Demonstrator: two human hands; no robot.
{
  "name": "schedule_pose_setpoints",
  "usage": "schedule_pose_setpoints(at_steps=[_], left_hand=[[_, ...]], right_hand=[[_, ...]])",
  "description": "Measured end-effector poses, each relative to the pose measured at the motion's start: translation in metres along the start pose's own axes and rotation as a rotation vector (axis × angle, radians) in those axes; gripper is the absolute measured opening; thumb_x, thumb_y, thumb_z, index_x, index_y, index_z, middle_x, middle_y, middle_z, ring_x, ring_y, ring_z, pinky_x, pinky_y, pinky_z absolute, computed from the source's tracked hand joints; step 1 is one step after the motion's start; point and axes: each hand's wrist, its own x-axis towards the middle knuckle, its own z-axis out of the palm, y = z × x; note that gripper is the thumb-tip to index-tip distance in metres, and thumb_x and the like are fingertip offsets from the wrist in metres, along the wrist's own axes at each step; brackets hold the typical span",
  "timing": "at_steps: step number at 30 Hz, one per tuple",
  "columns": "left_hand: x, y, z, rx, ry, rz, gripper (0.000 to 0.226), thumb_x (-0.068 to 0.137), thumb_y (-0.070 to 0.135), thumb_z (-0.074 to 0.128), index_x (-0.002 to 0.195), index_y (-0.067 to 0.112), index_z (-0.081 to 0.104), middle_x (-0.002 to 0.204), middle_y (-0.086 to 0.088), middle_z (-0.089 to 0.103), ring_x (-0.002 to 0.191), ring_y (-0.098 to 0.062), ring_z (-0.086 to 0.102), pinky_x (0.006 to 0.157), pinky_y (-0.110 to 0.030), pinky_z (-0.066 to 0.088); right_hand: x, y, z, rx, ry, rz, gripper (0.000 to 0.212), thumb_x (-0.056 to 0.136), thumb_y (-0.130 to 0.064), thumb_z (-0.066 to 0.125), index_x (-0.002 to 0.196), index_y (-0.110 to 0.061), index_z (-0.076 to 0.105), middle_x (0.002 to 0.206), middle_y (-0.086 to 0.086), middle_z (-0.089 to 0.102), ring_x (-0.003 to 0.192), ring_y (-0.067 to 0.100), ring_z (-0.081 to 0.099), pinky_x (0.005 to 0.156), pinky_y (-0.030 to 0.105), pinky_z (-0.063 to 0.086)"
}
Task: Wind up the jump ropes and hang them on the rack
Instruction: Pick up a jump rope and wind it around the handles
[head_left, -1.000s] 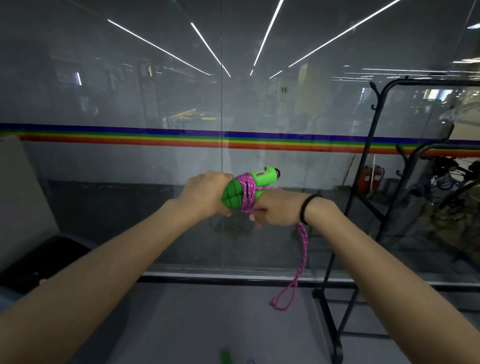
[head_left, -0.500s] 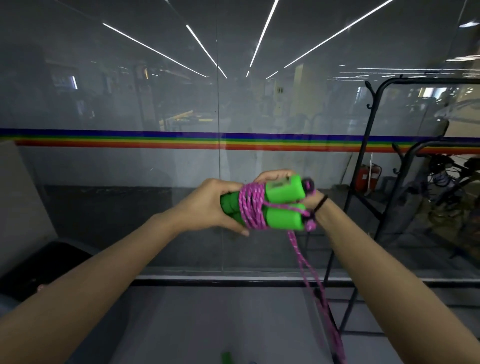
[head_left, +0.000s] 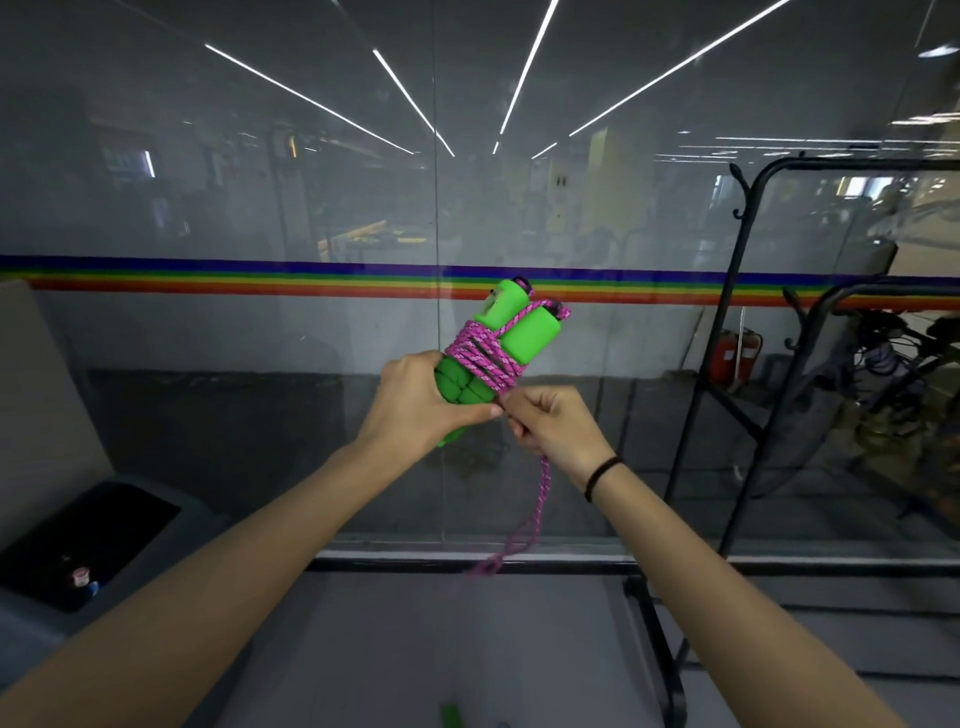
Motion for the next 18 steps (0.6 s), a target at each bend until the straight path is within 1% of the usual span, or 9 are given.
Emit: schedule_pose_setpoints(at_steps=[1,3,5,7,9,11,14,16,18], left_hand=[[0.001,-0.002,-0.001,0.034,-0.010,-0.004,0.044,0.056,0.039,0.086,0.080,0.008,0.066,0.072,-0.005,0.068,0.066,-0.016,0.064,0.059,-0.031,0.054],[0.003,-0.007,-0.003,0.118,-0.028,-0.003,0.045,0.057,0.041,0.085,0.079,0.008,0.063,0.071,-0.005,0.065,0.067,-0.019,0.063,0.057,-0.031,0.052],[0.004,-0.009,-0.006,0.222,-0.036,0.003,0.046,0.058,0.043,0.083,0.079,0.011,0.059,0.073,-0.006,0.064,0.069,-0.023,0.062,0.059,-0.032,0.051],[0.005,-0.010,-0.010,0.361,-0.055,0.001,0.045,0.061,0.042,0.082,0.087,0.012,0.059,0.082,-0.009,0.066,0.077,-0.028,0.063,0.066,-0.035,0.052],[0.006,-0.011,-0.014,0.499,-0.095,0.006,0.046,0.065,0.037,0.081,0.098,0.012,0.060,0.091,-0.010,0.067,0.086,-0.029,0.064,0.072,-0.035,0.052],[0.006,-0.011,-0.017,0.610,-0.175,0.034,0.049,0.069,0.032,0.079,0.109,0.015,0.058,0.099,-0.010,0.067,0.093,-0.029,0.063,0.078,-0.035,0.050],[0.006,-0.008,-0.017,0.738,-0.317,0.127,0.054,0.072,0.027,0.076,0.120,0.018,0.053,0.108,-0.011,0.066,0.101,-0.030,0.062,0.083,-0.036,0.049],[0.005,-0.007,-0.016,0.798,-0.386,0.220,0.050,0.073,0.025,0.075,0.118,0.019,0.053,0.109,-0.010,0.065,0.101,-0.028,0.062,0.082,-0.035,0.048],[0.005,-0.004,-0.018,0.855,-0.447,0.340,0.042,0.075,0.026,0.072,0.113,0.020,0.055,0.105,-0.006,0.066,0.098,-0.025,0.062,0.077,-0.033,0.046]], right_hand=[[-0.001,-0.001,0.000,-0.053,0.000,-0.005,0.043,0.093,-0.023,0.052,0.051,-0.015,0.054,0.033,-0.009,0.041,0.031,0.001,0.031,0.038,0.013,0.025],[-0.005,-0.003,0.001,-0.172,-0.015,-0.014,0.032,0.091,-0.029,0.054,0.063,-0.018,0.065,0.042,-0.009,0.048,0.033,0.000,0.038,0.041,0.011,0.030],[-0.007,-0.004,0.002,-0.270,-0.022,-0.028,0.021,0.089,-0.030,0.058,0.073,-0.021,0.069,0.047,-0.009,0.051,0.036,-0.003,0.042,0.043,0.007,0.033],[-0.010,-0.004,0.001,-0.381,-0.018,-0.063,0.017,0.086,-0.029,0.062,0.074,-0.020,0.069,0.044,-0.011,0.050,0.038,-0.006,0.046,0.046,0.004,0.034],[-0.012,-0.007,-0.003,-0.514,-0.059,-0.099,0.018,0.086,-0.029,0.062,0.074,-0.018,0.069,0.046,-0.011,0.051,0.042,-0.007,0.049,0.050,0.005,0.036],[-0.015,-0.012,-0.007,-0.638,-0.114,-0.135,0.024,0.086,-0.031,0.061,0.069,-0.014,0.066,0.051,-0.006,0.051,0.047,0.000,0.050,0.051,0.009,0.036],[-0.018,-0.021,-0.011,-0.760,-0.215,-0.173,0.025,0.085,-0.032,0.062,0.079,-0.009,0.071,0.063,0.002,0.057,0.055,0.007,0.048,0.053,0.011,0.036],[-0.020,-0.028,-0.012,-0.822,-0.304,-0.206,0.023,0.085,-0.032,0.063,0.088,-0.011,0.073,0.075,0.004,0.067,0.066,0.013,0.056,0.056,0.011,0.037],[-0.020,-0.036,-0.015,-0.870,-0.373,-0.229,0.023,0.083,-0.033,0.065,0.091,-0.013,0.073,0.084,0.003,0.071,0.067,0.008,0.057,0.061,0.014,0.039]])
